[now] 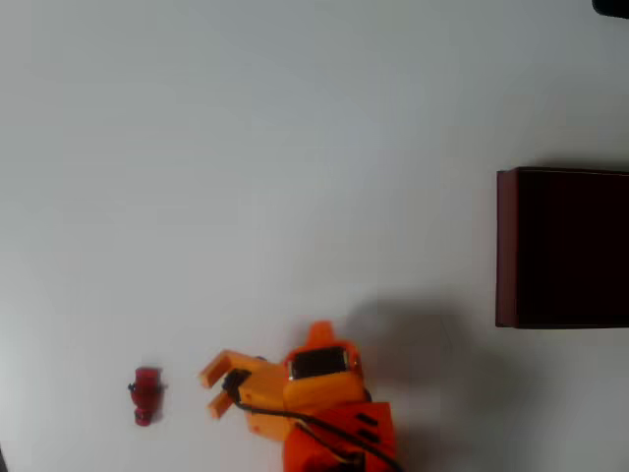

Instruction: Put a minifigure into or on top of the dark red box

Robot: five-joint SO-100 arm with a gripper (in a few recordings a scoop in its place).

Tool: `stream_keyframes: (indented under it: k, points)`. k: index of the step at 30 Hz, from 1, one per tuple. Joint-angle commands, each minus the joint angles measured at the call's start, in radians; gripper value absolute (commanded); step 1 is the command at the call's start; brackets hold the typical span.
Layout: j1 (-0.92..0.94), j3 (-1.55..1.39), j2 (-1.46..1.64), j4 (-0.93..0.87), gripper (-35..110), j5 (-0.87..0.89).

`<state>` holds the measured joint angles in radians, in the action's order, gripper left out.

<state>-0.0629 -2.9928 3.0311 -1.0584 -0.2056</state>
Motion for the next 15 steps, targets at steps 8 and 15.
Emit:
stream_keyframes:
  k: [8, 15]
  points:
    - [-0.308, 0.436, -0.589, -0.123, 0, 0.123]
    - [-0.482, 0.489, -0.423, -0.259, 0, 0.376]
